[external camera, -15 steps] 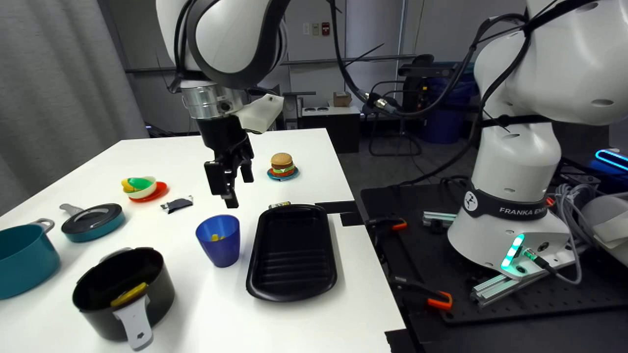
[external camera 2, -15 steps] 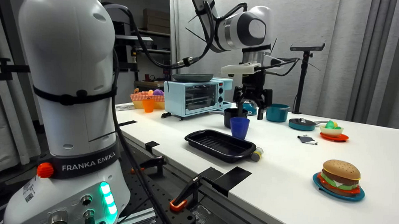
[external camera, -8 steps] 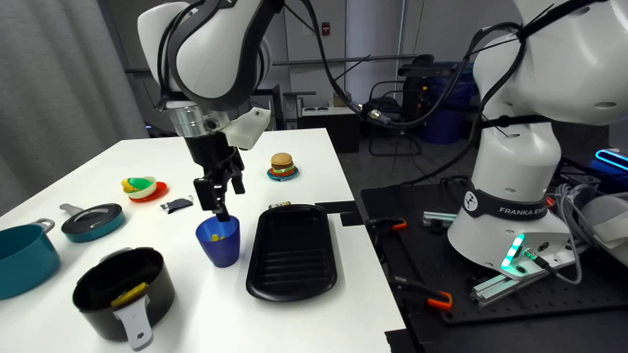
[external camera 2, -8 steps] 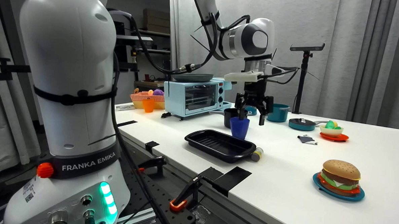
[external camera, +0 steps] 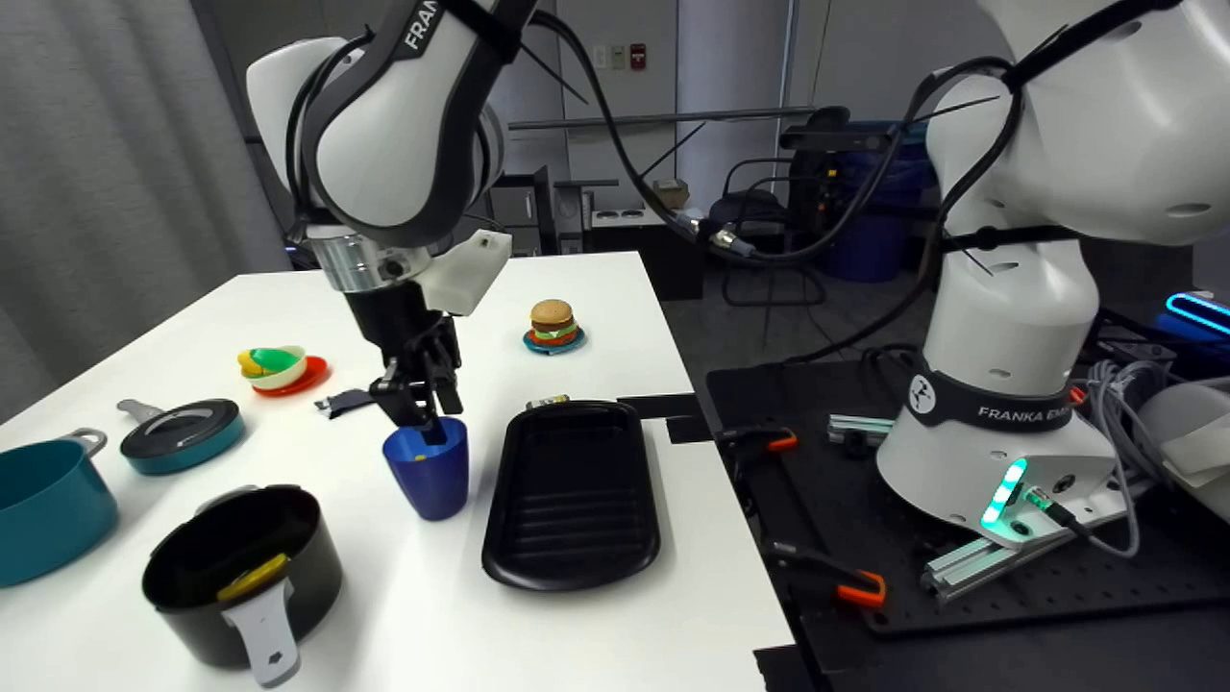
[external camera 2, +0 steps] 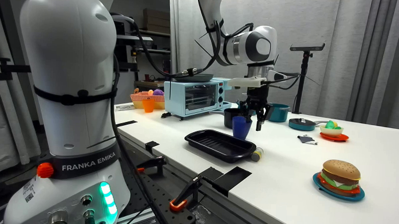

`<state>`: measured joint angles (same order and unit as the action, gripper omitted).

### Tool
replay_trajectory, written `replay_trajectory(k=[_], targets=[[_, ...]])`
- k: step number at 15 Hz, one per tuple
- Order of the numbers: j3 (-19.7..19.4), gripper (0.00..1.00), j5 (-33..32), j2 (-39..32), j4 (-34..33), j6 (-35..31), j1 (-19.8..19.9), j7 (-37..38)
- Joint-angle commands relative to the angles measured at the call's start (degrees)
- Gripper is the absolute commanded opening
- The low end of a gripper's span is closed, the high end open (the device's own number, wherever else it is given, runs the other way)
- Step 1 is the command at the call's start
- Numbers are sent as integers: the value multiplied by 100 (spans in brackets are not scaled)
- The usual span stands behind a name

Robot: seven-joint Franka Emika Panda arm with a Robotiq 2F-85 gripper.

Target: Pour the contents of the blue cup into the pot

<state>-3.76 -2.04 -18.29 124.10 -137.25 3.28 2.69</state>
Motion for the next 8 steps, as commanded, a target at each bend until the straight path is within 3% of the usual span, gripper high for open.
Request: replay_trajectory(k=[1,4,8], targets=[[-66,19,-80,-119,-147,2,-59,206],[-73,1,-80,-114,-145,-3,-65,255],[-90,0,-160,42,-129,-64,-113,364]])
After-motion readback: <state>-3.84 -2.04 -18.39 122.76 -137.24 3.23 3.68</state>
